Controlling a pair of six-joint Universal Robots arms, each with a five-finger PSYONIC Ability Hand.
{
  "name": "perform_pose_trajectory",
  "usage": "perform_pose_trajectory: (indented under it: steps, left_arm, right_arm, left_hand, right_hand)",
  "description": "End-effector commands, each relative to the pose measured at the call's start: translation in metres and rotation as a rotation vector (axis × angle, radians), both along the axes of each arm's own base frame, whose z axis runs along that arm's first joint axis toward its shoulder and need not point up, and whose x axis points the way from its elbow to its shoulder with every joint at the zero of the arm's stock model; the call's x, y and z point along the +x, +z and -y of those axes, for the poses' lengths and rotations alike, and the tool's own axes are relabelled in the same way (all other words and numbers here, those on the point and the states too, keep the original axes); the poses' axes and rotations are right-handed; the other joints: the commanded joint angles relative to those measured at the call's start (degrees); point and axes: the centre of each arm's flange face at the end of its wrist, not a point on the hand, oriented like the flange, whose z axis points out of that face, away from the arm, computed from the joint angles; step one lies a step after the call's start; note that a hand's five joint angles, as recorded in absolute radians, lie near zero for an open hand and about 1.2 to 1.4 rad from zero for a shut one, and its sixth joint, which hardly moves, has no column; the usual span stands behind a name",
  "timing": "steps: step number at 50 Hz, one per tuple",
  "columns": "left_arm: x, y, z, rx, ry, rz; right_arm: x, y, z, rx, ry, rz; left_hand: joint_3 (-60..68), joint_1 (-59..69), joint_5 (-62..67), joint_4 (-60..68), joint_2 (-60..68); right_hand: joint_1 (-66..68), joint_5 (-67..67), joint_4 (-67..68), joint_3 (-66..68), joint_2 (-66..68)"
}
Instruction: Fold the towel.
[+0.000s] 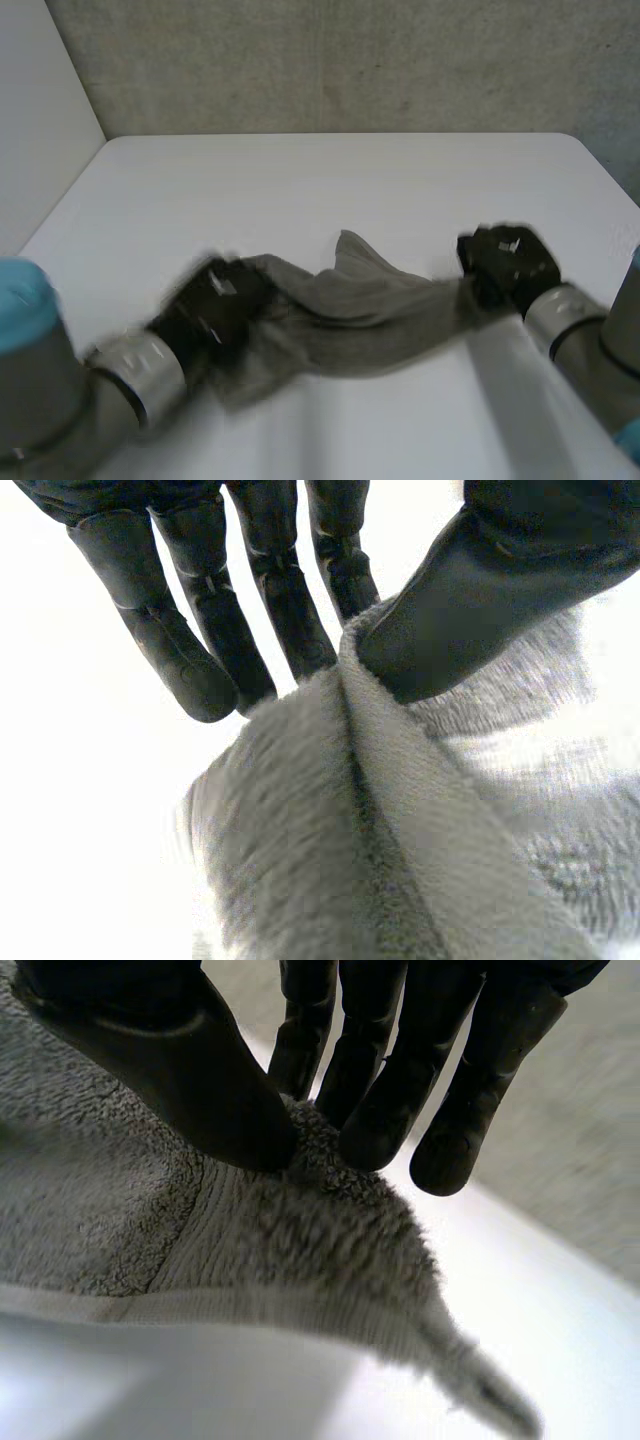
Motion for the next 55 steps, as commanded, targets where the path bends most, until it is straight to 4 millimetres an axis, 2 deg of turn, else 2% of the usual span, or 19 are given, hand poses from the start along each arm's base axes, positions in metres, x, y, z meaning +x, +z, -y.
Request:
perform_pose_trajectory:
  steps: [1,5,9,10,11,13,16,24,25,27,28,29,30,32,33,38,44,48,55]
  left_arm:
    - [0.053,0.058,0.06,-0.023,0.304,-0.357]
    - [0.082,0.053,0.083,0.04,0.426,-0.513]
    - [0.081,0.033,0.087,0.093,0.441,-0.505]
    - [0.08,0.014,0.088,0.142,0.451,-0.485]
    - [0.08,0.014,0.088,0.142,0.451,-0.484]
    - [0.08,-0.013,0.093,0.206,0.465,-0.451]
    - [0.079,-0.033,0.098,0.25,0.475,-0.42]
    - [0.082,-0.058,0.108,0.277,0.483,-0.341]
    - [0.082,-0.058,0.108,0.277,0.483,-0.341]
    - [0.084,-0.059,0.109,0.274,0.488,-0.334]
    - [0.084,-0.059,0.11,0.272,0.488,-0.33]
    - [0.085,-0.059,0.109,0.272,0.489,-0.329]
    - [0.085,-0.059,0.109,0.272,0.489,-0.329]
    - [0.085,-0.056,0.109,0.263,0.487,-0.328]
    - [0.085,-0.056,0.109,0.263,0.487,-0.328]
    - [0.083,-0.049,0.105,0.244,0.475,-0.33]
    - [0.079,-0.01,0.091,0.119,0.424,-0.339]
    - [0.073,0.009,0.084,0.033,0.361,-0.329]
    - [0.063,-0.004,0.084,-0.02,0.272,-0.224]
  right_arm:
    - [-0.021,0.059,0.044,-0.132,-0.135,0.075]
    - [-0.029,0.059,0.055,-0.053,-0.167,0.067]
    - [-0.028,0.04,0.064,0.01,-0.174,0.048]
    - [-0.026,0.031,0.067,0.032,-0.173,0.042]
    - [-0.022,0.024,0.068,0.049,-0.165,0.037]
    - [-0.016,0.02,0.068,0.057,-0.151,0.031]
    - [-0.001,0.01,0.071,0.079,-0.123,0.022]
    - [0.01,-0.022,0.083,0.201,-0.147,-0.047]
    - [0.01,-0.022,0.083,0.201,-0.147,-0.047]
    - [0.011,-0.029,0.083,0.231,-0.135,-0.05]
    - [0.011,-0.029,0.083,0.231,-0.135,-0.05]
    - [0.01,-0.028,0.083,0.23,-0.135,-0.053]
    - [0.008,-0.025,0.084,0.223,-0.139,-0.057]
    - [0.007,-0.02,0.084,0.212,-0.137,-0.057]
    - [0.007,-0.02,0.084,0.212,-0.137,-0.057]
    - [0.007,0.029,0.067,0.086,-0.057,-0.069]
    - [0.003,0.058,0.049,-0.009,0.017,-0.104]
    - [0.0,0.059,0.039,-0.066,0.073,-0.173]
    - [-0.008,0.029,0.031,-0.228,0.134,-0.384]
  left_hand:
    - [-7.1,0.6,-13.5,-6.7,-3.6]
    - [-7.1,0.6,-13.5,-6.7,-3.6]
    - [-7.1,0.6,-13.5,-6.7,-3.6]
    - [-7.1,0.6,-13.5,-6.7,-3.6]
    - [-7.1,0.6,-13.5,-6.7,-3.6]
    - [-7.1,0.6,-13.5,-6.7,-3.6]
    - [-7.1,0.6,-13.5,-6.7,-3.6]
    - [-7.1,0.6,-13.5,-6.7,-3.6]
    - [-7.1,0.6,-13.5,-6.7,-3.6]
    - [-9.9,-2.2,-16.4,-9.5,-6.5]
    - [-23.4,-15.7,-29.9,-23.0,-20.0]
    - [-42.0,-34.4,-48.5,-41.7,-38.6]
    - [-42.2,-34.5,-48.7,-41.8,-38.8]
    - [-60.1,-52.5,-66.6,-59.8,-56.7]
    - [-60.2,-52.5,-66.7,-59.8,-56.8]
    - [-69.4,-61.8,-75.9,-69.1,-66.0]
    - [-70.4,-62.8,-76.9,-70.1,-67.0]
    - [-70.9,-63.3,-77.4,-70.6,-67.5]
    - [-69.9,-62.3,-76.4,-69.6,-66.5]
  right_hand:
    - [5.2,4.2,3.8,4.1,6.4]
    - [5.2,4.2,3.8,4.1,6.4]
    - [5.2,4.2,3.8,4.1,6.4]
    - [5.2,4.2,3.8,4.1,6.4]
    - [5.2,4.2,3.8,4.1,6.4]
    - [5.2,4.2,3.8,4.1,6.4]
    - [5.2,4.2,3.8,4.1,6.4]
    - [5.2,4.2,3.8,4.1,6.4]
    - [5.2,4.2,3.8,4.1,6.4]
    - [-24.3,-25.3,-25.8,-25.4,-23.2]
    - [-24.5,-25.5,-25.9,-25.6,-23.4]
    - [-37.6,-38.6,-39.1,-38.7,-36.5]
    - [-48.9,-49.9,-50.3,-50.0,-47.8]
    - [-53.9,-54.9,-55.3,-55.0,-52.7]
    - [-53.9,-54.9,-55.3,-55.0,-52.8]
    - [-64.8,-65.8,-66.2,-65.9,-63.6]
    - [-64.8,-65.8,-66.2,-65.9,-63.6]
    - [-64.8,-65.8,-66.2,-65.9,-63.6]
    - [-64.8,-65.8,-66.2,-65.9,-63.6]
